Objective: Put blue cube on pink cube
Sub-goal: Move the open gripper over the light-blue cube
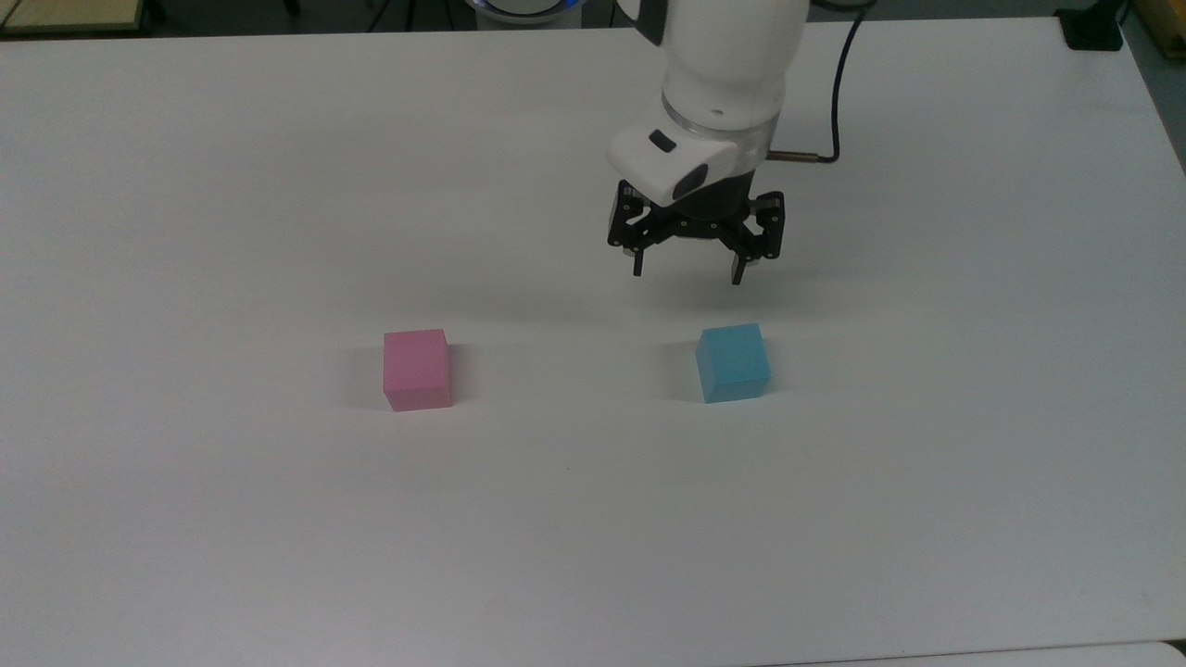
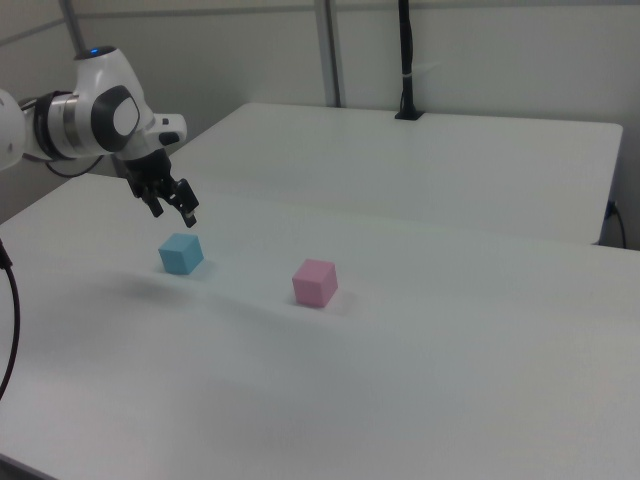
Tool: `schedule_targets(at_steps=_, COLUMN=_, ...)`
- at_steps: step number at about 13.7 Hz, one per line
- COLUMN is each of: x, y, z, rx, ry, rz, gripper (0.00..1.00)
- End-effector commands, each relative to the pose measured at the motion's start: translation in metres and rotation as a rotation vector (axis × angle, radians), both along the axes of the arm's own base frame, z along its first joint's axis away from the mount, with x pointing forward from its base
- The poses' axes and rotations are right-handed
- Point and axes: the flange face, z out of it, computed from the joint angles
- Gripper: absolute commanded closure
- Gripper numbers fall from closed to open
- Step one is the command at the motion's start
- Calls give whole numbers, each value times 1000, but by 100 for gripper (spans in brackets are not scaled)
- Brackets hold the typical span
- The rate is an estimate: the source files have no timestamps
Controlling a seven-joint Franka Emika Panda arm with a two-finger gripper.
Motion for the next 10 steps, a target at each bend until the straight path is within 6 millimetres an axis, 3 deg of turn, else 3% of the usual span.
schedule_targets(at_steps=1, x=18, y=26, z=-24, rx=-35, ry=-25, rz=-45, gripper=0)
schedule_targets(at_steps=4, x=27, y=46, z=-42, rx=-38, ry=-21, rz=-28, gripper=0)
schedule_targets(at_steps=10, x=30, y=63, z=-69, rx=-73, ry=-11, rz=-17, gripper=0)
